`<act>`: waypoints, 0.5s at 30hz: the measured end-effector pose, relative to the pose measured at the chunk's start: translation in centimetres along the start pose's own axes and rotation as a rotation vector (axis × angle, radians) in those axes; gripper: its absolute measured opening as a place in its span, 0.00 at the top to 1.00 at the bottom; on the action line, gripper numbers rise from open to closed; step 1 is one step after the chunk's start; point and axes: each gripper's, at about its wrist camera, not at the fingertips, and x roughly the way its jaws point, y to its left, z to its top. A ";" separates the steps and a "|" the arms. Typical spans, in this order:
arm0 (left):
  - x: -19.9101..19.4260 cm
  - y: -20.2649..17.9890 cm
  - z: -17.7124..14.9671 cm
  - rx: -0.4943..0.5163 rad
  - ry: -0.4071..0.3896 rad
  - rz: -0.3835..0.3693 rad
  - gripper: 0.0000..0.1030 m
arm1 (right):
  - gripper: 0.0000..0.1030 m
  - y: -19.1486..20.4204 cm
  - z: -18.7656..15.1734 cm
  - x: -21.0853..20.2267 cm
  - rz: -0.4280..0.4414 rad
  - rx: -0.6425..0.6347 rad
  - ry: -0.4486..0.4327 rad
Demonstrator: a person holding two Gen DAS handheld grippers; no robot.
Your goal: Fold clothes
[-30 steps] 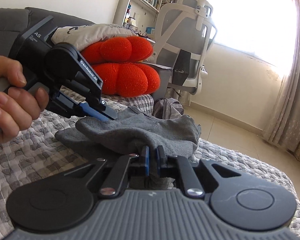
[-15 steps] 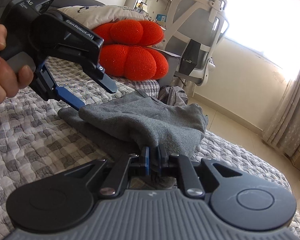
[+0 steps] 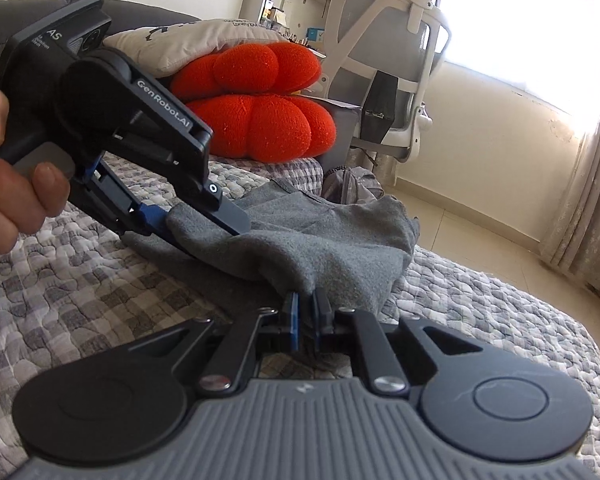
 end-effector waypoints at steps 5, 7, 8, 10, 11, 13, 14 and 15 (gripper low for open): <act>-1.9 -0.6 0.9 0.059 -0.087 0.004 0.91 | 0.89 -0.7 0.2 -0.4 0.013 0.036 -0.025; -2.7 -0.9 1.3 0.082 -0.122 0.005 0.92 | 0.89 -0.4 0.4 -0.5 0.004 0.026 -0.043; -3.1 -1.0 1.5 0.094 -0.139 0.006 0.93 | 0.89 -0.2 0.6 -0.6 -0.003 0.019 -0.051; -3.9 -1.3 1.9 0.118 -0.174 0.008 0.93 | 0.89 0.1 1.0 -0.8 -0.013 0.006 -0.068; -4.3 -1.2 1.9 0.129 -0.189 0.010 0.93 | 0.87 0.2 1.2 -0.8 -0.007 0.008 -0.072; -5.0 -0.8 1.8 0.153 -0.213 0.022 0.93 | 0.87 0.4 1.7 -0.8 0.005 0.011 -0.083; -5.0 -0.4 1.6 0.162 -0.212 0.045 0.93 | 0.85 0.6 1.9 -0.7 0.007 0.009 -0.085; -4.9 0.0 1.5 0.159 -0.206 0.058 0.93 | 0.83 0.7 2.0 -0.6 0.008 0.004 -0.083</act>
